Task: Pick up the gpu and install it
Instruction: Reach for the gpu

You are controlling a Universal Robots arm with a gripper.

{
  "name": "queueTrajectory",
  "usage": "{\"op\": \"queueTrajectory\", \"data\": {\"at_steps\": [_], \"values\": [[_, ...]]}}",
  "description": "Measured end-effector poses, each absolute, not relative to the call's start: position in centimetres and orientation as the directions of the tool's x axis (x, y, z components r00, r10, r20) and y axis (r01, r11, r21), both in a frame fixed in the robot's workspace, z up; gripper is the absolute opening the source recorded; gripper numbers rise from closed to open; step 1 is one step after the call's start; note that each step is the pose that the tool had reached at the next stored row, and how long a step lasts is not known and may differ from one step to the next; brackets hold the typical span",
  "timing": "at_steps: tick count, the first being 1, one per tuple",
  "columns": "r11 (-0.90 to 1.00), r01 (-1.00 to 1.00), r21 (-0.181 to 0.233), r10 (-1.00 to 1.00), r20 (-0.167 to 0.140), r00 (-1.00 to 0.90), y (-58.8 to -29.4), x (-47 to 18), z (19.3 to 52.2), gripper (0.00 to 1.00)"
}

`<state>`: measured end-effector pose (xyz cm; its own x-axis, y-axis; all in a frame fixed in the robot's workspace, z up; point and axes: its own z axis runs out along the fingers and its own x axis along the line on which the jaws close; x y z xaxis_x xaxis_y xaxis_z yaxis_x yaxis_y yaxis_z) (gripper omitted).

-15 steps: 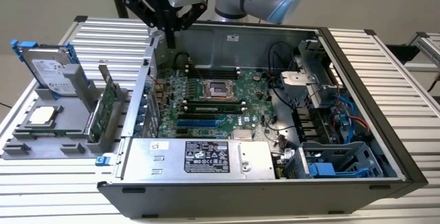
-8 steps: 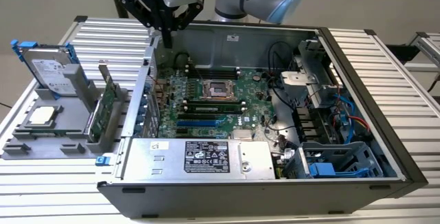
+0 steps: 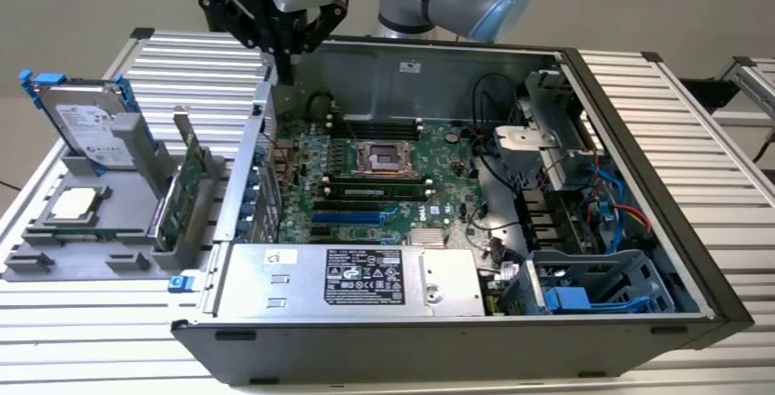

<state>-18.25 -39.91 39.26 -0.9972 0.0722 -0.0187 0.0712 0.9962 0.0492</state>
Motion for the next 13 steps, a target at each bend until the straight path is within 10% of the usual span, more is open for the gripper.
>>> {"op": "queueTrajectory", "data": {"at_steps": [13], "values": [[0.996, 0.071, 0.051, 0.072, -0.019, -0.997, -40.2, -20.6, 39.3, 0.00]]}}
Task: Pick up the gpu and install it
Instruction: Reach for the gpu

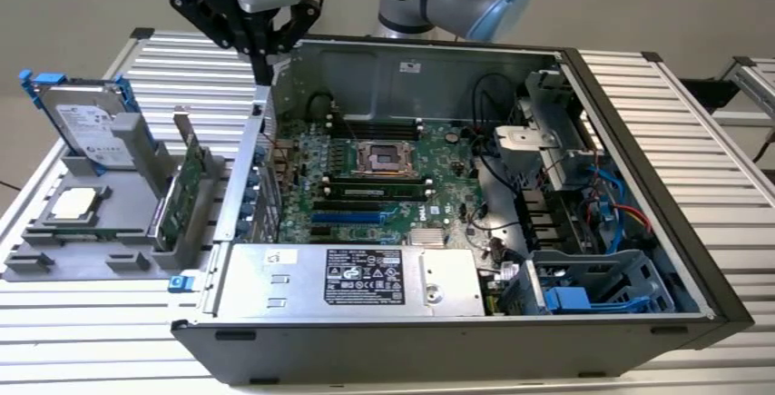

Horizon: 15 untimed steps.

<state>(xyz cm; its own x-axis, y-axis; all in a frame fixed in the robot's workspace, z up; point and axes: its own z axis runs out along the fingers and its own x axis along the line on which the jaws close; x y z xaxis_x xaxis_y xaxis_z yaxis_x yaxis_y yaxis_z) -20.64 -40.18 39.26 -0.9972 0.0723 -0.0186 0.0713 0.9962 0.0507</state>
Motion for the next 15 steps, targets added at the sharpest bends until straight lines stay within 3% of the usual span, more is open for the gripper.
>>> {"op": "queueTrajectory", "data": {"at_steps": [15], "values": [[0.996, 0.071, 0.051, 0.072, -0.019, -0.997, -40.5, -22.6, 39.3, 0.00]]}}
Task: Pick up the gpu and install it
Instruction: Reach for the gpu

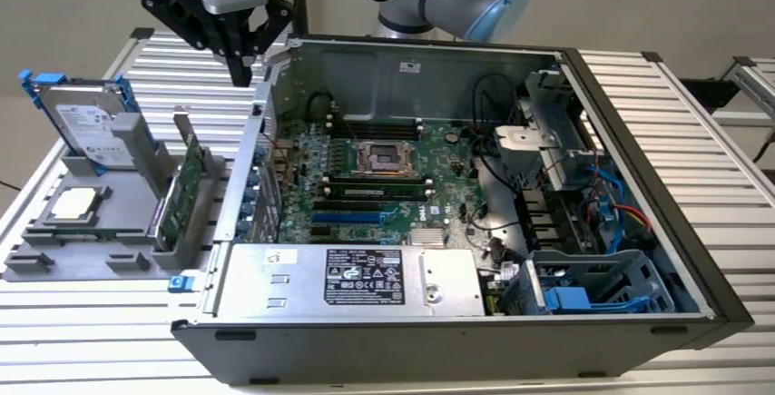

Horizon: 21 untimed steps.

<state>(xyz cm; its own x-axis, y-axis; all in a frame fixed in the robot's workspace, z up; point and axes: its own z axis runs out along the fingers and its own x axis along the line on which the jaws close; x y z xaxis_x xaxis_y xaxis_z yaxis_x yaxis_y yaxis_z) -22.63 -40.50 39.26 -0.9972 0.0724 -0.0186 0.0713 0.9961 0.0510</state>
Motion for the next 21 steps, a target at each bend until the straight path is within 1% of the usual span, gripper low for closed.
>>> {"op": "queueTrajectory", "data": {"at_steps": [21], "values": [[0.996, 0.071, 0.053, 0.072, -0.019, -0.997, -40.7, -25.0, 39.3, 0.00]]}}
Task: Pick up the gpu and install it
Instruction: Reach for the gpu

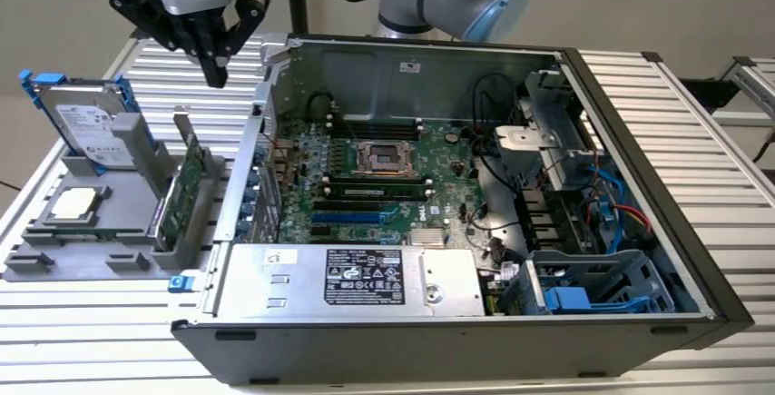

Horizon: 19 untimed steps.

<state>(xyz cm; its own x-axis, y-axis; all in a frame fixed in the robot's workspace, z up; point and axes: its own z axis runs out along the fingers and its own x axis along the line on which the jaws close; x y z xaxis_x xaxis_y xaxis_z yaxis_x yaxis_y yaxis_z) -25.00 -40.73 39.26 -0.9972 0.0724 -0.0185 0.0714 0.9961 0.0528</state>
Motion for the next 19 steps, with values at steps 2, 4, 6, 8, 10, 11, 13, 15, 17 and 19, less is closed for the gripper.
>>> {"op": "queueTrajectory", "data": {"at_steps": [2, 4, 6, 8, 10, 11, 13, 15, 17, 19], "values": [[0.996, 0.071, 0.053, 0.072, -0.019, -0.997, -40.7, -25.2, 39.3, 0.00], [0.996, 0.071, 0.053, 0.072, -0.018, -0.997, -40.8, -25.4, 39.3, 0.00], [0.996, 0.071, 0.053, 0.072, -0.018, -0.997, -40.8, -25.7, 39.3, 0.00], [0.996, 0.071, 0.053, 0.072, -0.019, -0.997, -40.8, -26.0, 39.3, 0.00], [0.996, 0.071, 0.053, 0.072, -0.019, -0.997, -40.9, -26.4, 39.3, 0.00], [0.996, 0.071, 0.053, 0.072, -0.018, -0.997, -40.9, -26.6, 39.3, 0.00], [0.996, 0.071, 0.053, 0.072, -0.019, -0.997, -40.9, -26.9, 39.3, 0.00], [0.996, 0.071, 0.053, 0.072, -0.019, -0.997, -41.0, -27.2, 39.3, 0.00], [0.996, 0.071, 0.053, 0.072, -0.018, -0.997, -41.0, -27.5, 39.3, 0.00], [0.996, 0.071, 0.053, 0.072, -0.018, -0.997, -41.1, -27.8, 39.3, 0.00]]}}
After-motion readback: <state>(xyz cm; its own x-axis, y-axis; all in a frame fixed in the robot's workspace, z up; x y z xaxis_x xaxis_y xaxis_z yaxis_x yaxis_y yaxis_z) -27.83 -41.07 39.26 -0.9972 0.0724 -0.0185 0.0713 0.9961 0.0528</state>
